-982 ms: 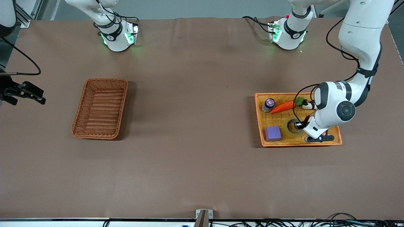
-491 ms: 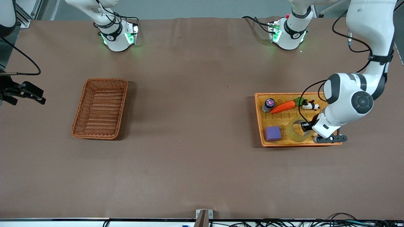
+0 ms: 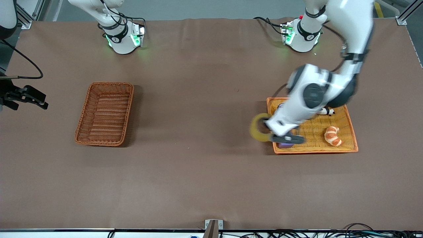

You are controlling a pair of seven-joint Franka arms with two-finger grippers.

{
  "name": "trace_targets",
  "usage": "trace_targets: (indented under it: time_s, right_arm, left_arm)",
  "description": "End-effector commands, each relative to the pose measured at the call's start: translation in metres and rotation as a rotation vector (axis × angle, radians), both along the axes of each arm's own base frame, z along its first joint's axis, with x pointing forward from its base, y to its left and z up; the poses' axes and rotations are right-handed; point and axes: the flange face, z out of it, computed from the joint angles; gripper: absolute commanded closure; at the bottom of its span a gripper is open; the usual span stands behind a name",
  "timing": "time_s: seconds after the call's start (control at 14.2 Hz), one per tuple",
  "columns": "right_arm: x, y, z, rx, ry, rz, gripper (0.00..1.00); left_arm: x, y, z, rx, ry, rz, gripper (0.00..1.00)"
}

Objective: Move tape to another basket
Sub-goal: 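Lift the tape roll with the left gripper and carry it toward the basket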

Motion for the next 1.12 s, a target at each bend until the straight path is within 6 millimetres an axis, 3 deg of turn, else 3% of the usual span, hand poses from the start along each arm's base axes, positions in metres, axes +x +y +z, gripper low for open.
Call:
trace_targets:
  time_s: [0.0, 0.14, 0.49, 0.63, 0.77, 0.84, 1.05]
  right_arm:
    - [0.000, 0.000, 0.000, 0.019, 0.008, -0.003, 0.00]
    - [-0.003, 0.001, -0.009, 0.021, 0.034, -0.003, 0.00]
    - [-0.004, -0.003, -0.012, 0.022, 0.042, -0.010, 0.00]
    - [-0.004, -0.001, -0.012, 0.021, 0.039, -0.005, 0.00]
    - [-0.004, -0.001, -0.012, 0.021, 0.039, -0.007, 0.00]
    - [-0.004, -0.001, -0.012, 0.021, 0.039, -0.005, 0.00]
    - [-0.003, 0.000, -0.011, 0.021, 0.036, -0.003, 0.00]
  left_arm:
    - [-0.010, -0.095, -0.027, 0.001, 0.015, 0.039, 0.99]
    - [-0.034, -0.150, -0.045, 0.020, 0.052, 0.052, 0.99]
    - [-0.069, -0.242, -0.075, -0.023, 0.041, -0.019, 0.95]
    - [-0.074, -0.261, -0.088, -0.052, 0.032, -0.042, 0.93]
    - [-0.077, -0.267, -0.094, -0.071, 0.020, -0.048, 0.90]
    - [-0.083, -0.271, -0.119, -0.064, 0.026, -0.055, 0.85]
    - [-0.095, -0.283, -0.131, -0.064, -0.010, -0.075, 0.67]
